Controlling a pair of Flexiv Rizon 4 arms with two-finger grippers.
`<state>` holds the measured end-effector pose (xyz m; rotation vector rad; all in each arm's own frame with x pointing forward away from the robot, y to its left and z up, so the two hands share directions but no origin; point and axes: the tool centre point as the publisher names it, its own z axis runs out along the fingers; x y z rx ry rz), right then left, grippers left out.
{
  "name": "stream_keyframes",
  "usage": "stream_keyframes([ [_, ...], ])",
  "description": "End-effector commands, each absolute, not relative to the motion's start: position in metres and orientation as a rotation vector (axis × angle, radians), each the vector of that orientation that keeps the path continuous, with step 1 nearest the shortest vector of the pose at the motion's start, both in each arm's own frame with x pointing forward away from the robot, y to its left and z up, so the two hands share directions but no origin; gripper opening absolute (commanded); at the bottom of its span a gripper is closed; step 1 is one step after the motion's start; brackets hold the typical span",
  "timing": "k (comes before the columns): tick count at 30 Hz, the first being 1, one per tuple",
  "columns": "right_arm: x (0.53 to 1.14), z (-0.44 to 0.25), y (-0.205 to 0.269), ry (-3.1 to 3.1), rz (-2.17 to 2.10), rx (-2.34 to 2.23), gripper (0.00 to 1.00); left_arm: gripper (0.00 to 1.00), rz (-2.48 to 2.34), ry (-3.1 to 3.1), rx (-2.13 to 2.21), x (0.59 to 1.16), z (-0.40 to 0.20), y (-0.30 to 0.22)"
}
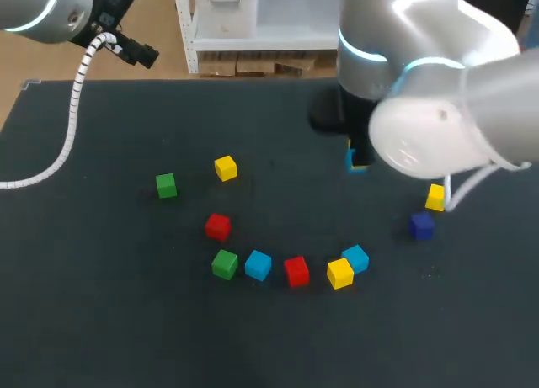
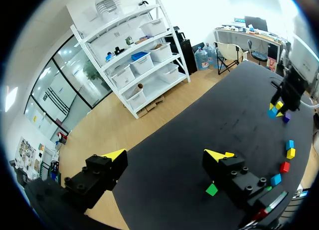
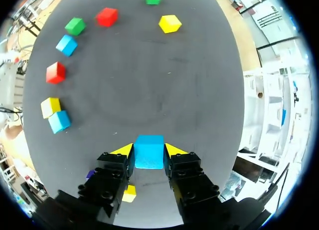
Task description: Place the blue cubes, place green cubes on the blue cubes, place the yellow cubes on the green cubes, then place the red cubes on the yellow cubes, and place purple cube on the red cubes.
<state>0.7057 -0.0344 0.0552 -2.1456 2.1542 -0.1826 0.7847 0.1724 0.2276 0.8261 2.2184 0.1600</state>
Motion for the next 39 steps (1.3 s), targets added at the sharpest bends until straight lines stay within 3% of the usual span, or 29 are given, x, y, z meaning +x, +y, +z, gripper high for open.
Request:
stream_keyframes([
  [1, 0.731, 0.048, -0.03, 2.204, -0.106, -2.168, 0.0, 1.0, 0.156, 2.216, 0.83, 0.785, 0.228, 0.174],
  [39, 0.717, 0.006, -0.033, 2.26, -0.04, -2.188, 0.0, 1.0, 0.156, 2.216, 0.83, 0.785, 0.228, 0.174],
])
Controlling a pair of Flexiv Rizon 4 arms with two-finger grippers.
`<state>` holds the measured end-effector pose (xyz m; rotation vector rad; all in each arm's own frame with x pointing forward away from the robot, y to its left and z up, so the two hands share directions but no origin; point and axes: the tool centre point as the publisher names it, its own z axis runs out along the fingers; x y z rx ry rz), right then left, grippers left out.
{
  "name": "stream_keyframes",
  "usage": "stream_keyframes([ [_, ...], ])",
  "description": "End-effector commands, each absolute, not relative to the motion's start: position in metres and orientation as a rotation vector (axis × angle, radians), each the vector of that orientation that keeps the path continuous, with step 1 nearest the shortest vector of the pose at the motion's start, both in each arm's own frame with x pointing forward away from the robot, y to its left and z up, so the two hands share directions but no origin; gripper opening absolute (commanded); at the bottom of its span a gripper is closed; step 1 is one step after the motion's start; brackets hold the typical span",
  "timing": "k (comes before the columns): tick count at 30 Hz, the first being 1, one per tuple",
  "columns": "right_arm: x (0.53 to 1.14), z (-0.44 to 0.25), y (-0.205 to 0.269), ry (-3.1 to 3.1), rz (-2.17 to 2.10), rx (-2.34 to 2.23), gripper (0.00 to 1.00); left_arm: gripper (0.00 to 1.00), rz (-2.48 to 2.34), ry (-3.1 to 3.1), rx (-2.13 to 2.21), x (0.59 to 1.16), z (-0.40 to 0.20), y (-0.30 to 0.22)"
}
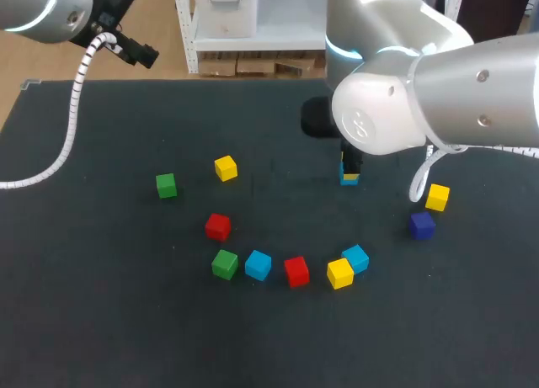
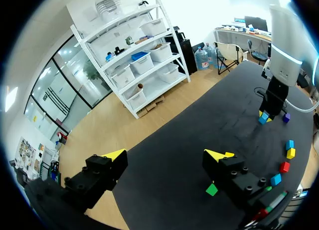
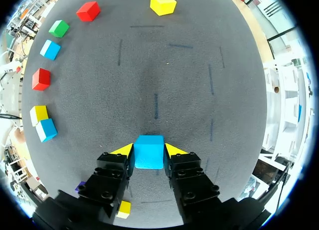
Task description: Place the blue cubes, place green cubes on the blue cubes, place the yellow cubes on the green cubes, then place the red cubes on the yellow cubes, and place purple cube on the red cubes.
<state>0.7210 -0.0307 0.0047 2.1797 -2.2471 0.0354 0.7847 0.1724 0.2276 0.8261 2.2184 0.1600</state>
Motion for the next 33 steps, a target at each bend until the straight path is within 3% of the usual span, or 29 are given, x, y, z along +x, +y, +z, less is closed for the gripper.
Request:
stream_keyframes([
  [1, 0.7165, 0.0064, -0.0328, -2.256, 0.049, 2.177, 0.0, 1.0, 0.156, 2.216, 0.83, 0.7846, 0.2278, 0.1737],
  [26, 0.7119, -0.0007, -0.0286, -2.274, 0.052, 2.136, 0.0, 1.0, 0.156, 2.216, 0.83, 0.7846, 0.2278, 0.1737],
  [28, 0.7125, -0.0005, -0.0294, -2.276, 0.057, 2.132, 0.29, 1.0, 0.156, 2.216, 0.83, 0.7846, 0.2278, 0.1737],
  [29, 0.7128, -0.0003, -0.0299, -2.278, 0.059, 2.131, 0.39, 1.0, 0.156, 2.216, 0.83, 0.7846, 0.2278, 0.1737],
  [30, 0.713, -0.0002, -0.0302, -2.279, 0.06, 2.13, 0.81, 1.0, 0.156, 2.216, 0.83, 0.7846, 0.2278, 0.1737],
  [31, 0.7133, 0.0, -0.0305, -2.282, 0.06, 2.129, 1.0, 1.0, 0.156, 2.216, 0.83, 0.7846, 0.2278, 0.1737],
  [33, 0.7137, 0.0011, -0.0306, -2.286, 0.058, 2.129, 1.0, 1.0, 0.156, 2.216, 0.83, 0.7846, 0.2278, 0.1737],
])
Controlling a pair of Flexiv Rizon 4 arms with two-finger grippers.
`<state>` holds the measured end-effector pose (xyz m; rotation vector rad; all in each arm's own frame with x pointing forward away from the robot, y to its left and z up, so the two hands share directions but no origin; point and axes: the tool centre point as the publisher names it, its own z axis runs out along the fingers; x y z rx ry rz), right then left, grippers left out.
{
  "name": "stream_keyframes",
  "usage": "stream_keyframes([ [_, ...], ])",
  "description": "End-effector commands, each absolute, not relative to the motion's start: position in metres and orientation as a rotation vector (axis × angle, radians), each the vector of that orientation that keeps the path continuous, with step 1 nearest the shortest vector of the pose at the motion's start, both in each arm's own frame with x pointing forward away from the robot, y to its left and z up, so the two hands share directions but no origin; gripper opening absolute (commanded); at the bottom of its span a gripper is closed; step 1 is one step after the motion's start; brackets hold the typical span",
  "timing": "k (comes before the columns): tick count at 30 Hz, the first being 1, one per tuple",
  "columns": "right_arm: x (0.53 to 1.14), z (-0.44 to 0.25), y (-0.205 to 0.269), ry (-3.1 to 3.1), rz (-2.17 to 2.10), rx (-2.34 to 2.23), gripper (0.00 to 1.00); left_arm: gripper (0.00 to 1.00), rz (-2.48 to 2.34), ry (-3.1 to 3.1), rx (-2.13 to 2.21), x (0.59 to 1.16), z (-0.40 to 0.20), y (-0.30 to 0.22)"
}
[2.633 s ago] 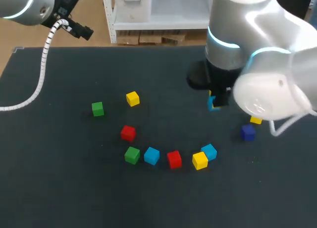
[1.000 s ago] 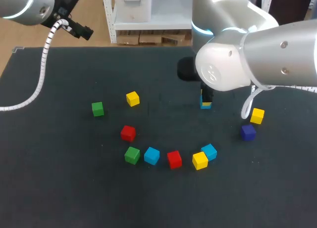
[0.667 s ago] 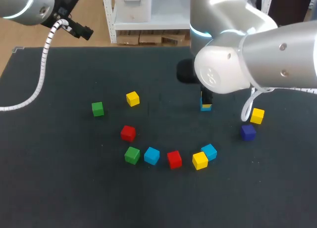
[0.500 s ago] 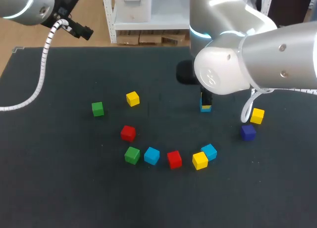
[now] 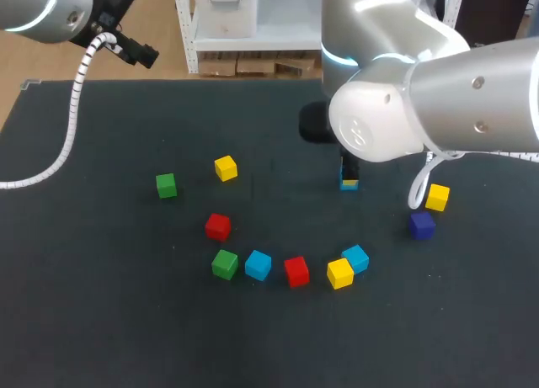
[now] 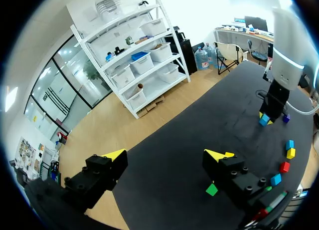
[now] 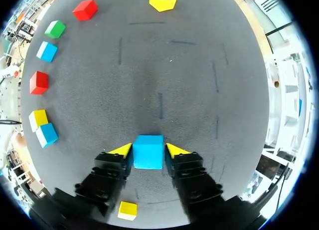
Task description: Place the blue cubes, place green cubes on the blue cubes, place the yellow cubes on the green cubes, then place the red cubes on the yellow cubes, and place purple cube on the red cubes.
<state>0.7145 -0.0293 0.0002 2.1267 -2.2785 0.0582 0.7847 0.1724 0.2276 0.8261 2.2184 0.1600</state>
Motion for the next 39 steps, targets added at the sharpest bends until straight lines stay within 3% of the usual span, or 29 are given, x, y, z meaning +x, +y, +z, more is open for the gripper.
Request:
stream_keyframes([
  [1, 0.714, 0.002, -0.031, -2.295, 0.053, 2.126, 1.0, 1.0, 0.156, 2.216, 0.83, 0.785, 0.228, 0.174],
  [16, 0.709, 0.069, -0.051, -2.293, 0.054, 2.363, 1.0, 1.0, 0.156, 2.216, 0.83, 0.785, 0.228, 0.174],
  [39, 0.614, 0.087, -0.028, -1.922, 0.135, 2.611, 1.0, 1.0, 0.156, 2.216, 0.83, 0.785, 0.228, 0.174],
])
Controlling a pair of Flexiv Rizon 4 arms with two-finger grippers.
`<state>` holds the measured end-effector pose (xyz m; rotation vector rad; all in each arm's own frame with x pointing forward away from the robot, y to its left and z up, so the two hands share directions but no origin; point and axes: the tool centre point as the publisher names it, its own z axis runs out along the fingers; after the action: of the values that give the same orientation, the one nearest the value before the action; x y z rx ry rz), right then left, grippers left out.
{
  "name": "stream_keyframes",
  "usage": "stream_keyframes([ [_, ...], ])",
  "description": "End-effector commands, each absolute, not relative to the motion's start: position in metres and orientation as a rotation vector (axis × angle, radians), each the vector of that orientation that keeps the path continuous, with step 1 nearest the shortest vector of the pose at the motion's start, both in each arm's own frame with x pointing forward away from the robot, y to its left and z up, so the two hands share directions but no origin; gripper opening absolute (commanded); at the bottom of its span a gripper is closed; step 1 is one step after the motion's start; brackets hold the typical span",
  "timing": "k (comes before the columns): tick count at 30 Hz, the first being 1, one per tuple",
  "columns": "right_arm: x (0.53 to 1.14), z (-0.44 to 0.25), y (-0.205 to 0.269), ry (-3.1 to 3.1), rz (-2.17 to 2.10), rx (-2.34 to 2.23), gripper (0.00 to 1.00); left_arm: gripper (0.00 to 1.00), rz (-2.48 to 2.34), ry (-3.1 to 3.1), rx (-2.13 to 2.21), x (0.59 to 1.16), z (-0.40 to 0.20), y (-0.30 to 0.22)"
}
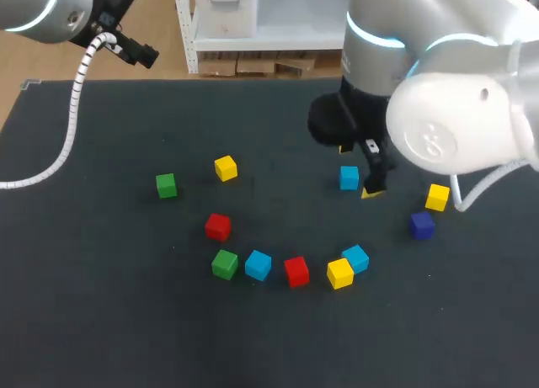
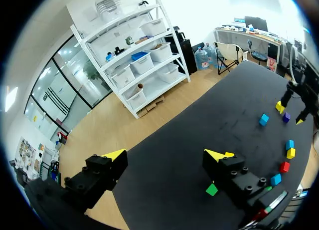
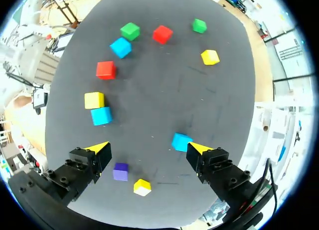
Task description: Place the blue cubes, place green cubes on the blue cubes, place the yellow cubes on the green cubes, then place the red cubes on the yellow cubes, and place purple cube on the red cubes.
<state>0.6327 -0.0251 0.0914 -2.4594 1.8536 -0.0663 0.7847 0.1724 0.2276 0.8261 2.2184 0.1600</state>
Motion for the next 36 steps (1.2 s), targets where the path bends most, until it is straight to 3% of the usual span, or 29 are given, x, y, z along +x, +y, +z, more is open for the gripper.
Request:
stream_keyframes([
  [1, 0.61, 0.085, -0.028, 1.78, -0.122, -2.455, 1.0, 1.0, 0.156, 2.216, 0.83, 0.785, 0.228, 0.174],
  [22, 0.555, 0.034, -0.02, 1.669, 0.159, -2.644, 1.0, 1.0, 0.156, 2.216, 0.83, 0.785, 0.228, 0.174],
  [36, 0.553, 0.011, -0.023, 1.728, 0.195, -2.67, 1.0, 1.0, 0.156, 2.216, 0.83, 0.785, 0.228, 0.174],
])
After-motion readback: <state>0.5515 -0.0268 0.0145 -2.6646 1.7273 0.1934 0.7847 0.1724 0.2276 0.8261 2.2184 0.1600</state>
